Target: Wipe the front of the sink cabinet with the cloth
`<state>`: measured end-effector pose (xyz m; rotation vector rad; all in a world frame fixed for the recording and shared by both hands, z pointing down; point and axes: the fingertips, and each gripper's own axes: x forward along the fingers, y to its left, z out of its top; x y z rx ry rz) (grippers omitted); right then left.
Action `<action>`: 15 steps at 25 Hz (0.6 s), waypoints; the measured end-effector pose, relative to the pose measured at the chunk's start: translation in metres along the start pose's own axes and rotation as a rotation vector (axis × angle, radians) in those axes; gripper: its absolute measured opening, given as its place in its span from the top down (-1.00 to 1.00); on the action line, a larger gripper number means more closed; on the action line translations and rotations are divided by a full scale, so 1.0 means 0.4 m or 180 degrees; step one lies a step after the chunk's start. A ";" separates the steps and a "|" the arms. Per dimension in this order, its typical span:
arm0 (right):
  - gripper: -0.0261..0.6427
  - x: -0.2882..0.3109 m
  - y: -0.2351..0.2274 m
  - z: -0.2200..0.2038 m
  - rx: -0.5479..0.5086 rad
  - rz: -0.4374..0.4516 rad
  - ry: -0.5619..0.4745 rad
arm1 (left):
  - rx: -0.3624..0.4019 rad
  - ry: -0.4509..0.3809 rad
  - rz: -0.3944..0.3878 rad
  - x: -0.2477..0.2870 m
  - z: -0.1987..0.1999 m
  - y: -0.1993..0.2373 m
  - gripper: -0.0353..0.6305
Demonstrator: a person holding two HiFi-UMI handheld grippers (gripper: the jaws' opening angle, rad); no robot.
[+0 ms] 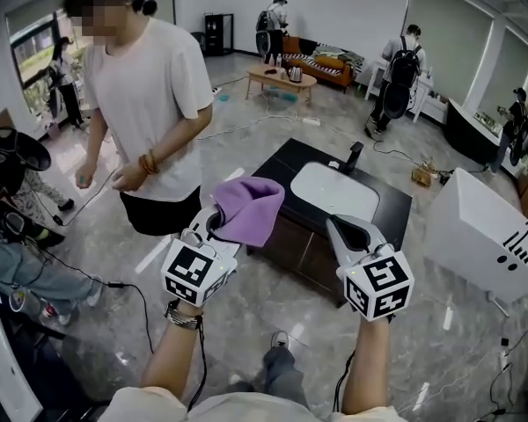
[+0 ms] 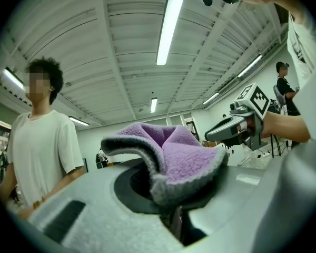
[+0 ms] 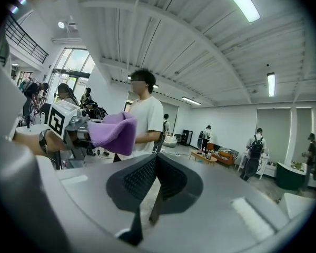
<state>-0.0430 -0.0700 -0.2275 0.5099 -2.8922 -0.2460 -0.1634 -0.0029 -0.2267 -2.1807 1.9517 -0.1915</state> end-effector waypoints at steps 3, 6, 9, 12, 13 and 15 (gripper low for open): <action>0.90 0.003 -0.002 0.002 -0.0014 -0.0023 -0.0003 | 0.0001 0.0011 0.0000 -0.002 -0.003 0.002 0.76; 0.90 0.007 0.000 0.004 -0.0027 -0.0028 -0.0009 | 0.0006 0.0007 -0.0013 0.000 -0.003 0.001 0.75; 0.90 0.013 0.008 0.005 -0.0035 -0.0008 -0.0007 | 0.0000 0.0013 -0.0030 0.000 -0.007 0.003 0.76; 0.90 0.024 0.016 0.007 -0.0046 0.0013 0.0004 | -0.0008 0.0012 -0.0035 -0.003 -0.010 0.011 0.76; 0.90 0.027 0.018 0.008 -0.0052 0.0016 0.0010 | -0.0010 0.0013 -0.0035 -0.004 -0.012 0.014 0.76; 0.90 0.033 0.021 0.009 -0.0066 0.0024 0.0021 | -0.0016 0.0019 -0.0036 -0.006 -0.015 0.020 0.76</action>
